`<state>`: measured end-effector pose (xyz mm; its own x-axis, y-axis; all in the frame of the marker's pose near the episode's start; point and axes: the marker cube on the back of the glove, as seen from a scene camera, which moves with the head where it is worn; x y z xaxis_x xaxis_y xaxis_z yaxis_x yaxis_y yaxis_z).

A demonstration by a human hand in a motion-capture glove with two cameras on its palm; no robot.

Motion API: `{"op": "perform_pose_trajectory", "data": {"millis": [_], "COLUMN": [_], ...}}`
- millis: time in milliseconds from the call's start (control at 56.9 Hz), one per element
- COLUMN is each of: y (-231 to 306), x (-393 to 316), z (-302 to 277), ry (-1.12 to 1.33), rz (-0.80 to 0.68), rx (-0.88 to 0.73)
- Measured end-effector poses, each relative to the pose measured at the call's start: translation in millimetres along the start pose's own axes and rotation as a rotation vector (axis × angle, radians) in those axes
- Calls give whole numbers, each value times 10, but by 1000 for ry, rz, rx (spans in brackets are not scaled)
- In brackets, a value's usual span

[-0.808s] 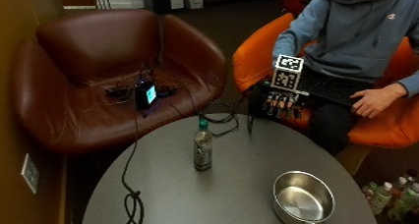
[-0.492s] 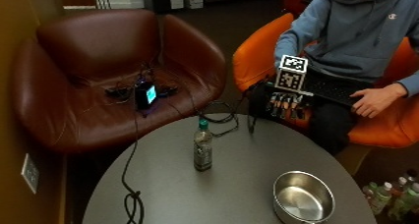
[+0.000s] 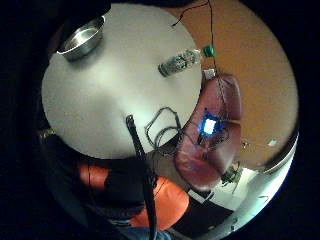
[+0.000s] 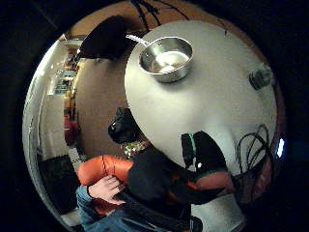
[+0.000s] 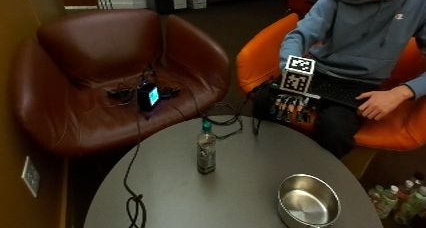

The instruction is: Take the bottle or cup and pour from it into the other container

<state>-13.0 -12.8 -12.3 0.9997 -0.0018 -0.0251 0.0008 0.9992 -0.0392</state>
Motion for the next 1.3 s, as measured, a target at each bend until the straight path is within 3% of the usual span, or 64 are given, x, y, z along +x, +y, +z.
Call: {"op": "perform_pose_trajectory", "data": {"millis": [773,1300], "y": [-382,-133], "x": [555,1567], "z": [-273,-291], "ry": [-10,-24], "rz": [56,165], "rx": [50,27]}}
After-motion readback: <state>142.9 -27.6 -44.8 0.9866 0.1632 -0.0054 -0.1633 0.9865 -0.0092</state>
